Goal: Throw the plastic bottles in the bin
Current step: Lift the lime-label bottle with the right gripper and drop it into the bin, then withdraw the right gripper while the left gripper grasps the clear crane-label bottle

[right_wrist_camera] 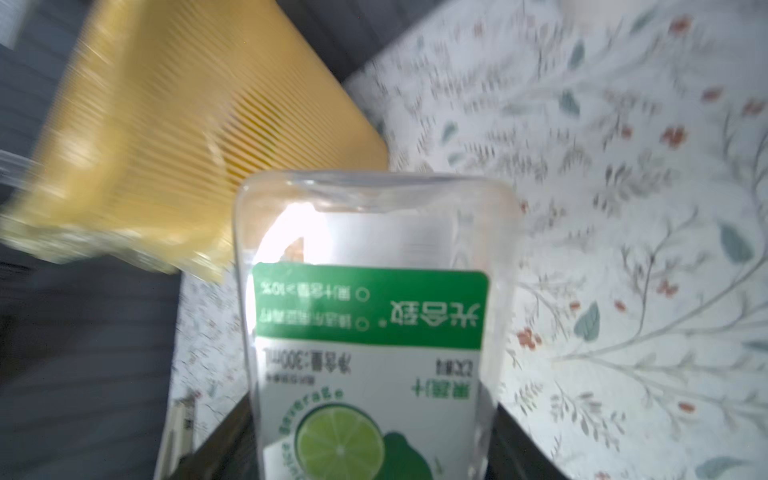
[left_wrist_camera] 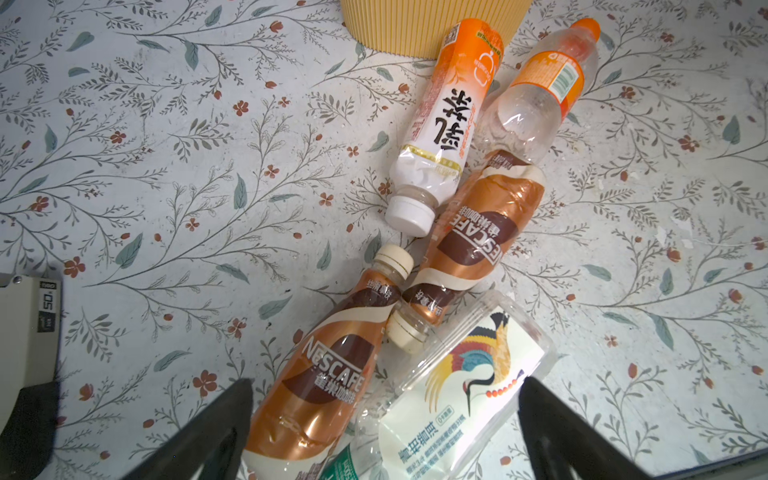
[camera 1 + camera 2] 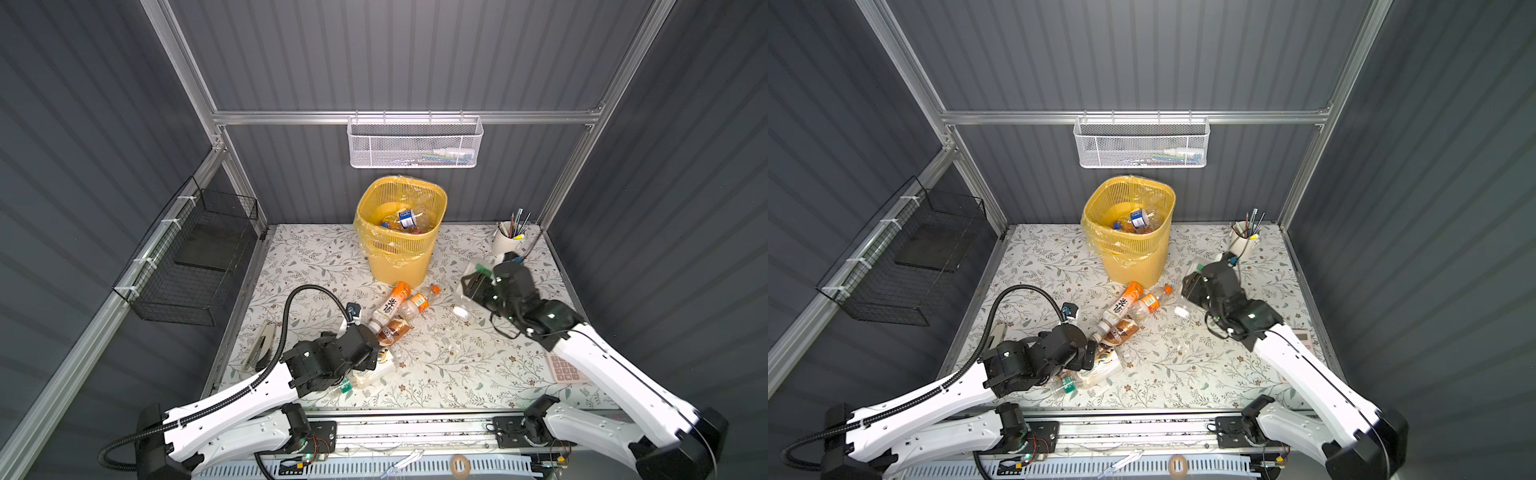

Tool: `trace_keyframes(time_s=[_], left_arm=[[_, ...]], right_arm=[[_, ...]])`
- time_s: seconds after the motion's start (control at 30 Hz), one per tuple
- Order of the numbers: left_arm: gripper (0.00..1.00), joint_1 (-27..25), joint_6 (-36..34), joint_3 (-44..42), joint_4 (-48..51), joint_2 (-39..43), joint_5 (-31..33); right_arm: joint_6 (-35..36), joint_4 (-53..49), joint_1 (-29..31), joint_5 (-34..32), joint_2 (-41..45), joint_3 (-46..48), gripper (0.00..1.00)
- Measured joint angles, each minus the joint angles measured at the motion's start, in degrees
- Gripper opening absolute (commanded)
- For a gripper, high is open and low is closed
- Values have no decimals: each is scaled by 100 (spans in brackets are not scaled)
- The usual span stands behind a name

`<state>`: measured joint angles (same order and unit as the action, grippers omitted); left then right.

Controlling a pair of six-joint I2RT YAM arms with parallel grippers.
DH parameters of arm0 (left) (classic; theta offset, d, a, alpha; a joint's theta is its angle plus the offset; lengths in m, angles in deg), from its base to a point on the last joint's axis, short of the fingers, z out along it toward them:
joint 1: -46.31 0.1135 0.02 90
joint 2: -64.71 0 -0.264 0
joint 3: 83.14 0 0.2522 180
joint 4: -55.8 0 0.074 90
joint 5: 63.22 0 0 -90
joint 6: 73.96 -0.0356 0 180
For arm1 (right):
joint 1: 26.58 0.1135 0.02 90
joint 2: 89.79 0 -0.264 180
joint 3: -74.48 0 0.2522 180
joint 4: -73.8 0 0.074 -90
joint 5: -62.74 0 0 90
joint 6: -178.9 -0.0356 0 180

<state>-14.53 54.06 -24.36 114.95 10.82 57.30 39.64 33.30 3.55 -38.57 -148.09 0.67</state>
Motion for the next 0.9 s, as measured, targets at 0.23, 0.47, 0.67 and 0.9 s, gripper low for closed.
trace_keyframes(time_s=[0.23,0.47,0.67,0.9], left_arm=[[100,0,-7,0,-46,-210,-31],[100,0,-7,0,-129,-649,-127],[100,0,-96,96,-120,-848,-223],[100,0,-297,256,-120,-1064,-549]], right_arm=[[798,92,-437,131,-542,-2354,59],[992,37,-448,1526,-3434,-5036,75],[1368,-1182,-428,1818,-5355,-6961,99],[1543,-1049,-577,1537,-3895,-5589,99]])
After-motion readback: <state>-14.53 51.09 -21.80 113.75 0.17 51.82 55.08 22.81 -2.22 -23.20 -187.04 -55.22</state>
